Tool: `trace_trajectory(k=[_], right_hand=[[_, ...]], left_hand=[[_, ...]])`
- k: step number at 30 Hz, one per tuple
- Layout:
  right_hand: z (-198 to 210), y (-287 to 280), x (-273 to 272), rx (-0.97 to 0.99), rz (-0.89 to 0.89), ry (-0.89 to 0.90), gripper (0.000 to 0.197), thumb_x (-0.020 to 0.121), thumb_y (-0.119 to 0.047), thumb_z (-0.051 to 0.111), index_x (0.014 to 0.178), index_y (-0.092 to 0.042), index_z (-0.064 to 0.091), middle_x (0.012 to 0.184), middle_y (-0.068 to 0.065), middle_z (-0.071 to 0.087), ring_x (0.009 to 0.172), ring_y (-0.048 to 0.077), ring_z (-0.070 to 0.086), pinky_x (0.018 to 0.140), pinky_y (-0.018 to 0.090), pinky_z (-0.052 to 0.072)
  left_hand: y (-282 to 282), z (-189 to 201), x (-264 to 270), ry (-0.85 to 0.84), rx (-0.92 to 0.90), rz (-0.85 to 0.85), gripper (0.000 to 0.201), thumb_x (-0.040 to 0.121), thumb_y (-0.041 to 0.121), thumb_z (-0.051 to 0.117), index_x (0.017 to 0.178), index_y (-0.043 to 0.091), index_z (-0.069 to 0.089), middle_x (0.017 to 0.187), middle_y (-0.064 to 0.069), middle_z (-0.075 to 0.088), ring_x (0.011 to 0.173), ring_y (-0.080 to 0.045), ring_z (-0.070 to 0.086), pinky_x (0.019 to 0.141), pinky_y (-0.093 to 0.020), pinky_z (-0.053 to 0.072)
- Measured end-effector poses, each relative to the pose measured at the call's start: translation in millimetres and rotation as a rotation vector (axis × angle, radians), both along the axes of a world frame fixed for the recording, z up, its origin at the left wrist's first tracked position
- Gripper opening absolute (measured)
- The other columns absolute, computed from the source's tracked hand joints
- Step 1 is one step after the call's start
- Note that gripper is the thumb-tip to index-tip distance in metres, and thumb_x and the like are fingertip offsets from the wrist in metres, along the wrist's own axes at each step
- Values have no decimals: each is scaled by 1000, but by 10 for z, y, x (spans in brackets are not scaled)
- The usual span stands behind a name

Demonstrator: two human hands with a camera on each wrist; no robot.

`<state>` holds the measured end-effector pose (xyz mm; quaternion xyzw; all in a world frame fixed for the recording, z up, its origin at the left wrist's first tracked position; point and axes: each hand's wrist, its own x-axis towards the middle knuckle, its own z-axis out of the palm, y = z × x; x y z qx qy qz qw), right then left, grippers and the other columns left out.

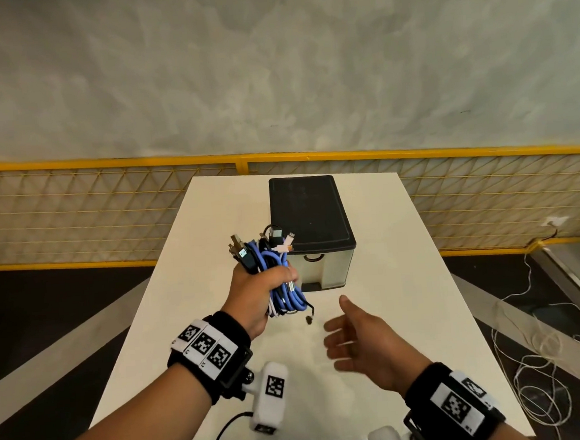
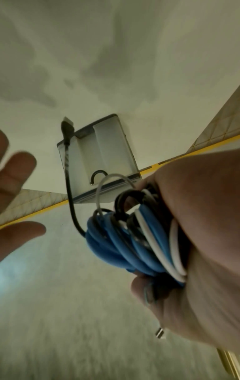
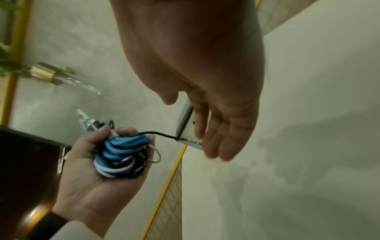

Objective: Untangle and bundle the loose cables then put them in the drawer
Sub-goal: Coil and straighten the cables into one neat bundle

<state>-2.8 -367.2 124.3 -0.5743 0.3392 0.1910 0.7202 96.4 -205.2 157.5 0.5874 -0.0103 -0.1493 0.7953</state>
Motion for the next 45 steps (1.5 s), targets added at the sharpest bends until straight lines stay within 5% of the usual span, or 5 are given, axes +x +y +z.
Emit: trace_trajectory(k=[13, 29, 37, 42, 45], right_hand=[[53, 51, 131, 338, -135, -187, 25, 87, 7, 43, 91, -6, 64, 66, 7, 61, 54, 17, 54, 48, 26, 47], [238, 271, 73, 201, 24, -510, 40, 99, -19, 41, 131, -38, 59, 143, -2, 56, 125, 20, 58, 104, 46, 47], [143, 147, 88, -854, 623, -485, 58, 97, -22, 38, 142, -57, 29, 160, -14, -23, 148, 18, -22, 122, 48, 7], [279, 67, 104, -489, 256, -598, 44, 88, -12, 62, 124, -37, 59, 146, -20, 39, 143, 7, 32, 103, 20, 35], [340, 88, 166, -98, 268, -511, 91, 74, -37, 78, 147, -39, 24, 127, -15, 59, 122, 5, 57, 85, 17, 50]], left_hand=[[-93, -111, -431, 170, 86, -486, 17, 60, 3, 69, 77, 2, 68, 73, -19, 65, 66, -31, 65, 69, -39, 56], [-212, -28, -377, 189, 7, -168, 20, 83, -5, 66, 102, -3, 70, 95, -29, 71, 87, -40, 72, 78, -47, 59], [-125, -117, -329, 237, 64, -190, 13, 77, -6, 64, 85, 1, 70, 78, -22, 64, 68, -34, 66, 65, -40, 57], [-59, -155, -281, 151, 182, -212, 18, 65, -1, 68, 82, 1, 71, 72, -17, 64, 71, -30, 64, 70, -42, 55], [-49, -152, -335, 82, 193, -300, 24, 70, 1, 66, 90, 10, 75, 77, -5, 72, 75, -21, 68, 69, -33, 54]])
